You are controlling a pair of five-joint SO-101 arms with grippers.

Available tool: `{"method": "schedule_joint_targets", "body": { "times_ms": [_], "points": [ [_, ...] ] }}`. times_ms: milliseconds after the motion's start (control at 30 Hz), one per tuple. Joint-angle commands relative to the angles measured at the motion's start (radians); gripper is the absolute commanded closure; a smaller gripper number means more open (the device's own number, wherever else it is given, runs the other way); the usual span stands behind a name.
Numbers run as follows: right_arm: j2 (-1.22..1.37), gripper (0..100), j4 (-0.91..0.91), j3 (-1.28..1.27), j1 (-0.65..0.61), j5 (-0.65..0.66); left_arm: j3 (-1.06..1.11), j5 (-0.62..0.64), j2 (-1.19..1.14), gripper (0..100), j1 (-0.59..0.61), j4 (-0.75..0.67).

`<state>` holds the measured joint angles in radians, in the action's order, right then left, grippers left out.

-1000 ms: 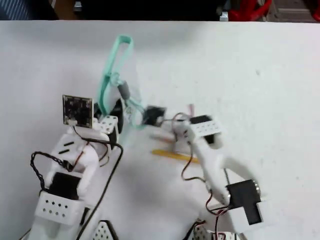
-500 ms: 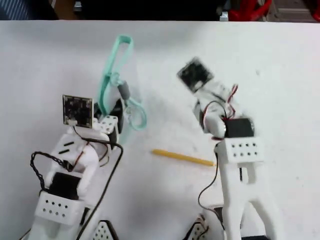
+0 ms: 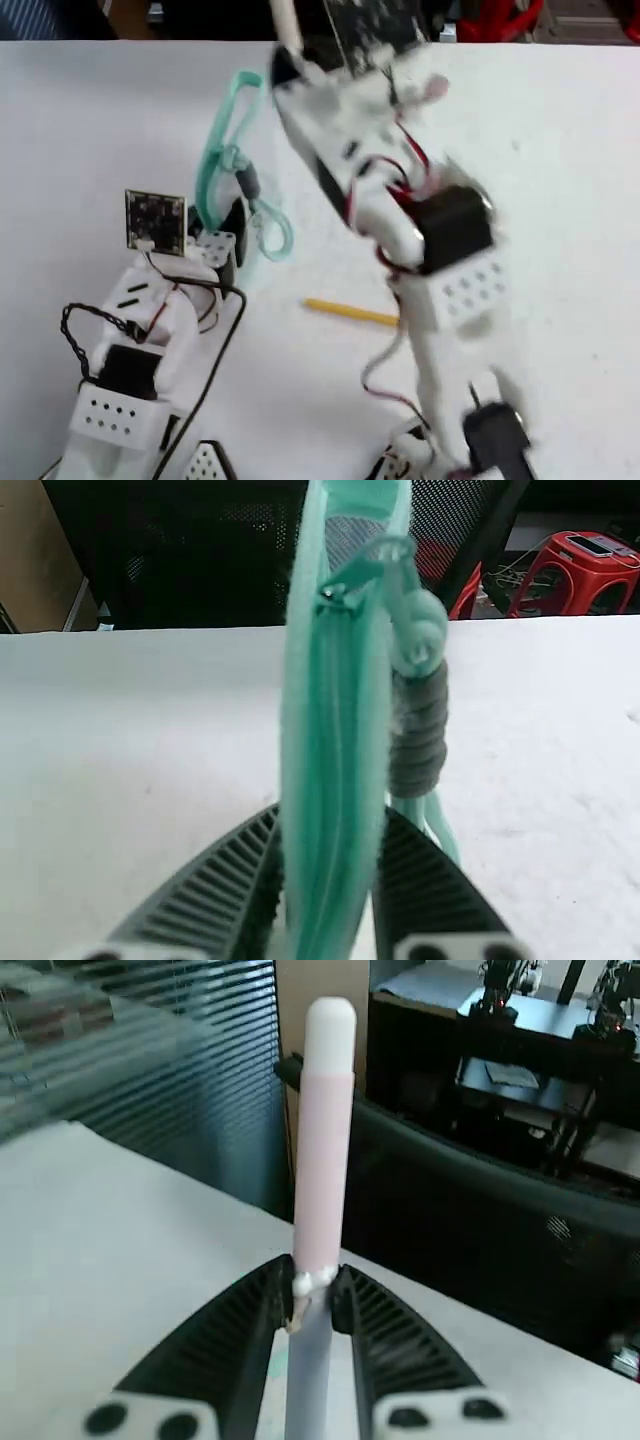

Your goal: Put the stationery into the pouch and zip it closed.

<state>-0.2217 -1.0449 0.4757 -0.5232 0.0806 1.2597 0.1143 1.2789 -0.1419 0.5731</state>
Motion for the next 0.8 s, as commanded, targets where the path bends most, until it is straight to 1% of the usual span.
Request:
{"method": "schedule_joint_targets", "body": {
  "times_ms": [0, 100, 233, 400, 667, 767],
  "points": [
    [0.094, 98.1, 0.153, 0.135, -0.019, -0.092, -0.006, -0.009, 0.018, 88, -0.012, -0.025],
    [0.163, 98.1, 0.251, 0.153, -0.025, -0.173, -0.006, -0.009, 0.018, 88, -0.012, -0.028],
    [0.271, 98.1, 0.294, 0.155, -0.041, -0.173, -0.006, -0.009, 0.018, 88, -0.012, -0.029],
    [0.352, 98.1, 0.298, 0.153, -0.031, -0.173, -0.009, -0.009, 0.018, 88, -0.012, -0.029],
    [0.34, 98.1, 0.093, 0.153, -0.022, -0.173, -0.009, -0.009, 0.016, 88, -0.012, -0.029],
    [0.331, 97.4, -0.019, 0.161, -0.022, -0.17, -0.009, -0.009, 0.016, 88, -0.012, -0.029]
  ]
}}
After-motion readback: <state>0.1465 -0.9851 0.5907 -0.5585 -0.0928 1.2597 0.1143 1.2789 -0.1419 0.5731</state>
